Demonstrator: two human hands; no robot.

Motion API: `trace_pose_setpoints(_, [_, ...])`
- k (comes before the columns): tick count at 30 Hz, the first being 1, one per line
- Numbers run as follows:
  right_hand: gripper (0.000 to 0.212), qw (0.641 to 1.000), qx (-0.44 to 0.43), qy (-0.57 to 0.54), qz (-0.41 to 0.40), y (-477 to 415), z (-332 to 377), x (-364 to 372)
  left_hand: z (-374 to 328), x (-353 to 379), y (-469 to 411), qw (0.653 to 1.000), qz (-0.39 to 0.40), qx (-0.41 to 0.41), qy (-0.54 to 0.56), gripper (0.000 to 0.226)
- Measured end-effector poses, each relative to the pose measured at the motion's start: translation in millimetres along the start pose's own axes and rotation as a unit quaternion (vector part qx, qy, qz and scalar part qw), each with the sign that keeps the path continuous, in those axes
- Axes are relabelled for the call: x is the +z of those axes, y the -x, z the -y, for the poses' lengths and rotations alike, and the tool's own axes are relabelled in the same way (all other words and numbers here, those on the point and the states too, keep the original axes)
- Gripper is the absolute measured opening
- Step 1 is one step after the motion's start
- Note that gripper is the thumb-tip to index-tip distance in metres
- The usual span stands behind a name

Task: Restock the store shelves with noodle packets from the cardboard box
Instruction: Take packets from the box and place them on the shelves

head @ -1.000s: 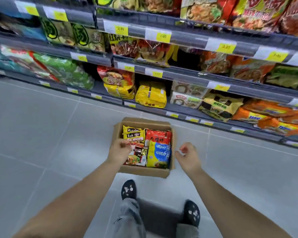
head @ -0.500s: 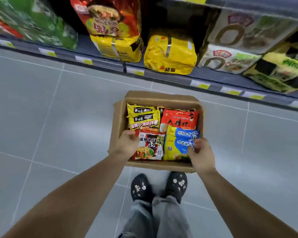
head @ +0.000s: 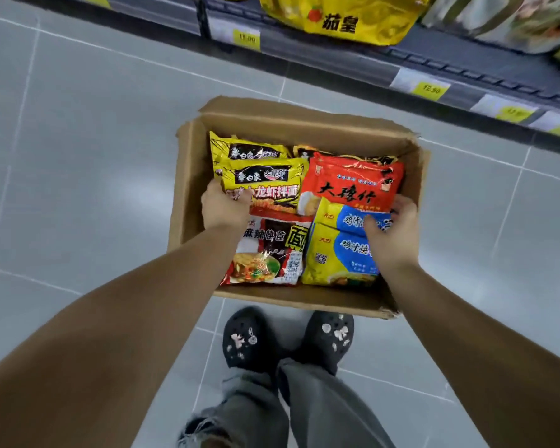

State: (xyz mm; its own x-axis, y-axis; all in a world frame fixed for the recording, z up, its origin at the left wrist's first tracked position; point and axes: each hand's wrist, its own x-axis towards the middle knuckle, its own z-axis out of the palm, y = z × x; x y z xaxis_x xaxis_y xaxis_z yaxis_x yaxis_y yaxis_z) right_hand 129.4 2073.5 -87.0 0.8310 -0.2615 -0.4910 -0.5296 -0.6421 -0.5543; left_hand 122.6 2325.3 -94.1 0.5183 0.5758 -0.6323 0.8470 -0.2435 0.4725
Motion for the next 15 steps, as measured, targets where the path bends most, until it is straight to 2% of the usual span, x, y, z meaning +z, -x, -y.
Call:
trace_pose_setpoints(2, [0.055, 1.000, 0.003, -0.001, 0.001, -8, 4, 2, -3, 3, 3, 1.000, 0.001, 0.020, -0.022, 0.062])
trace_pose_setpoints(6, [0.062, 1.000, 0.015, 0.008, -0.013, -26, 10, 8, 2, 6, 5, 0.997, 0.025, 0.038, -0.058, 0.052])
trace_pose_setpoints(10, [0.074, 0.994, 0.105, -0.039, -0.012, -40, 7, 22, 11, 7, 3, 0.998, 0.055, 0.017, -0.021, 0.062])
trace_pose_setpoints(13, [0.054, 0.993, 0.111, 0.024, -0.026, -41, 9, 25, 16, 7, 7, 0.998, 0.041, 0.033, -0.016, 0.048])
trace_pose_setpoints(15, [0.041, 0.996, 0.071, 0.046, -0.037, -34, 11, 18, 12, -1, 17, 0.998, 0.034, 0.054, -0.016, 0.046])
